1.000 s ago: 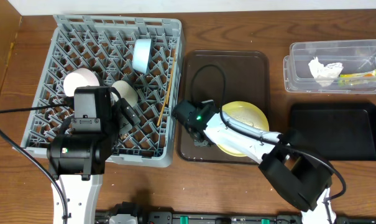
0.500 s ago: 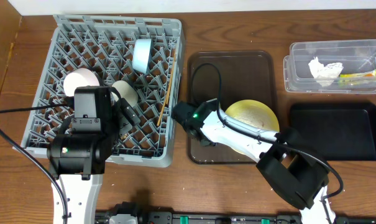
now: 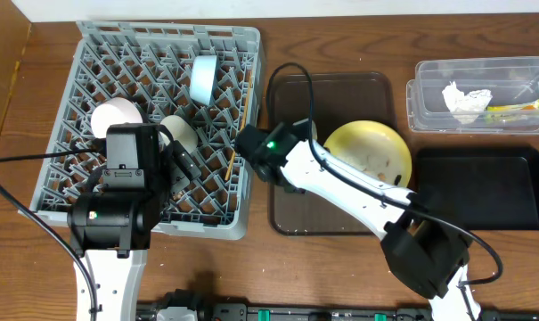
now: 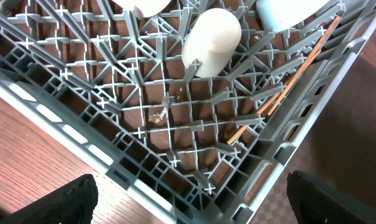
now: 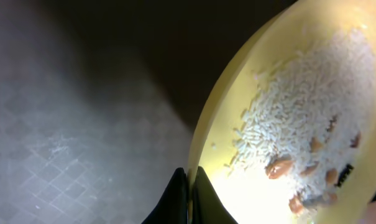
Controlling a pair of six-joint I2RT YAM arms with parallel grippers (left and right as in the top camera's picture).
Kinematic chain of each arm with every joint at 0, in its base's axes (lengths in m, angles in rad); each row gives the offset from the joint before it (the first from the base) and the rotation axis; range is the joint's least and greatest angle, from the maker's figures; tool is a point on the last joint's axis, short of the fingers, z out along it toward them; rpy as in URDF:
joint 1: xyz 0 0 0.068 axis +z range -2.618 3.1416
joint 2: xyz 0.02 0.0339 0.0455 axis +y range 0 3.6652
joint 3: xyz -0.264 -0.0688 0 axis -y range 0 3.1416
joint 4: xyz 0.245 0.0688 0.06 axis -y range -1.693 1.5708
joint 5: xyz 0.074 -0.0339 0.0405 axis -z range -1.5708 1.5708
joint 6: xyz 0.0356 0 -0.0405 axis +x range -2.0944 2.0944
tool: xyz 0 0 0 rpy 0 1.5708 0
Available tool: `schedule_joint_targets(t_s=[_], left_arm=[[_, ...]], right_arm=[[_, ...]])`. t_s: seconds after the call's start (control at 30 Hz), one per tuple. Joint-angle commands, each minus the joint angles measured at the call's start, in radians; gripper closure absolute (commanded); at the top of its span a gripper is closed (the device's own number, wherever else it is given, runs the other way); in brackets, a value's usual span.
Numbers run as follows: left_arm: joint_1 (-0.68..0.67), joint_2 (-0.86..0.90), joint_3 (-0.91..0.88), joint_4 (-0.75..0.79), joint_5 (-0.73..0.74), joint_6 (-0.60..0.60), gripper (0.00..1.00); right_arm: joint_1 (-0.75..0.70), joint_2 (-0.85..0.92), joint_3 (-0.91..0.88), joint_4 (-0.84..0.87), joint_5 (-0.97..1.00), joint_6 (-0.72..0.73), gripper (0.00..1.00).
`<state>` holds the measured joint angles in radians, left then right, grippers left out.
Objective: Sort waste into correct bins and load items into the dishwasher
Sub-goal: 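Grasp the yellow plate rim with the right gripper and lift it, then tilt the yellow plate over the black tray to dump the rice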
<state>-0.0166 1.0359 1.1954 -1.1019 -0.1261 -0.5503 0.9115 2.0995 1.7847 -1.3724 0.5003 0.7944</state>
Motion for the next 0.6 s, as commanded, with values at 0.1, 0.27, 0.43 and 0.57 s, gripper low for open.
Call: schedule_joint_targets(t_s=[0.1, 0.27, 0.43, 0.57], left_arm=[[0.003, 0.002, 0.021, -0.005, 0.002, -0.001, 0.02], [0.003, 0.002, 0.021, -0.005, 0.002, -0.001, 0.02], [0.003, 0.002, 0.021, -0.005, 0.002, -0.001, 0.02], [0.003, 0.002, 0.021, -0.005, 0.002, -0.001, 0.02]], right_arm=[[-0.095, 0.006, 0.072, -0.088, 0.056, 0.158, 0.99], [-0.189, 0.005, 0.072, -0.138, 0.056, 0.275, 0.99], [-0.349, -0.001, 0.072, -0.143, 0.026, 0.279, 0.99], [-0.508, -0.037, 0.072, -0.13, -0.004, 0.294, 0.99]])
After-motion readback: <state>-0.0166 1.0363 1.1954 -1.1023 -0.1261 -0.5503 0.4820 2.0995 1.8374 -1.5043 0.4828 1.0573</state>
